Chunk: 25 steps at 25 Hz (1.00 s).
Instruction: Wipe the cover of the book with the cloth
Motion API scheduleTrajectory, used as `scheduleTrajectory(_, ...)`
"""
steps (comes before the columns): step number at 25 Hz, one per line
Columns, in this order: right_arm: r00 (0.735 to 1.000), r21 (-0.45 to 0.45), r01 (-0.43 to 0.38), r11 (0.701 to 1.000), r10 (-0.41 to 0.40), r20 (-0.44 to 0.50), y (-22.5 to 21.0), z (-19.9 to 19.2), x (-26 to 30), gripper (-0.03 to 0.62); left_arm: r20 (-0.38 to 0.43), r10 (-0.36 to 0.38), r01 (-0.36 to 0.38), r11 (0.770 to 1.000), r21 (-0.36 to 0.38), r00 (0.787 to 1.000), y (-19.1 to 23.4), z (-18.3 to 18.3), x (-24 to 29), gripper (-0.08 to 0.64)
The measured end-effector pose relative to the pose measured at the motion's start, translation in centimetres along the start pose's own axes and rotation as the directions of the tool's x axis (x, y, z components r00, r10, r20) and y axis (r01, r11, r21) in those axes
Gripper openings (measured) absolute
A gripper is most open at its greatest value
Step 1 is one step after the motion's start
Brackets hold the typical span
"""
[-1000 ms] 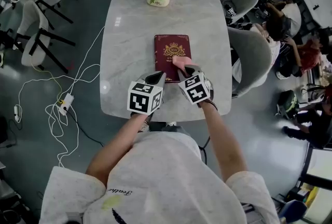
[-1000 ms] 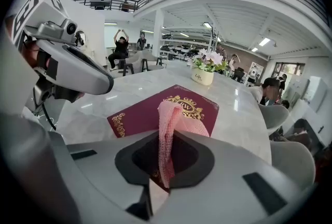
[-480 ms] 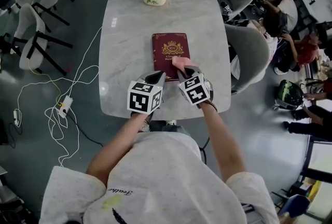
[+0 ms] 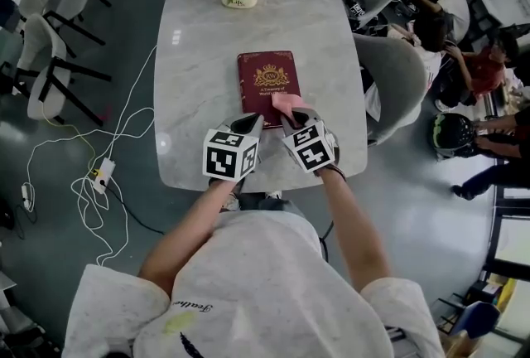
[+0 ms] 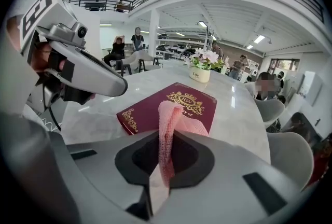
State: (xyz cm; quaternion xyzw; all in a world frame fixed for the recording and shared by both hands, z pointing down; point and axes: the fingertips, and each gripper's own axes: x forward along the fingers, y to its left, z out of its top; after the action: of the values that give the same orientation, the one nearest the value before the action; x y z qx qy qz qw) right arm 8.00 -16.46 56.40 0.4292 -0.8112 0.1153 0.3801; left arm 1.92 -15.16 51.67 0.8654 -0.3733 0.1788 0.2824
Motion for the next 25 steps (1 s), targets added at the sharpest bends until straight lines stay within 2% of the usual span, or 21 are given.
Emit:
scheduleTrajectory(8, 1.000, -0.009, -0.006, 1.000, 0.006, 0.018, -0.2, 0.6, -0.9, 0.020, -0.002, -0.006, 0.006, 1.000, -0.004, 1.000, -0.2, 0.2, 1.0, 0.008)
scheduleTrajectory(25, 0.993, -0.081, -0.005, 0.997, 0.015, 0.114, -3.2, 5.5, -1.8, 0.020, 0.028, 0.043, -0.041, 0.998, -0.040, 0.999, 0.4, 1.7, 2.2, 0.008)
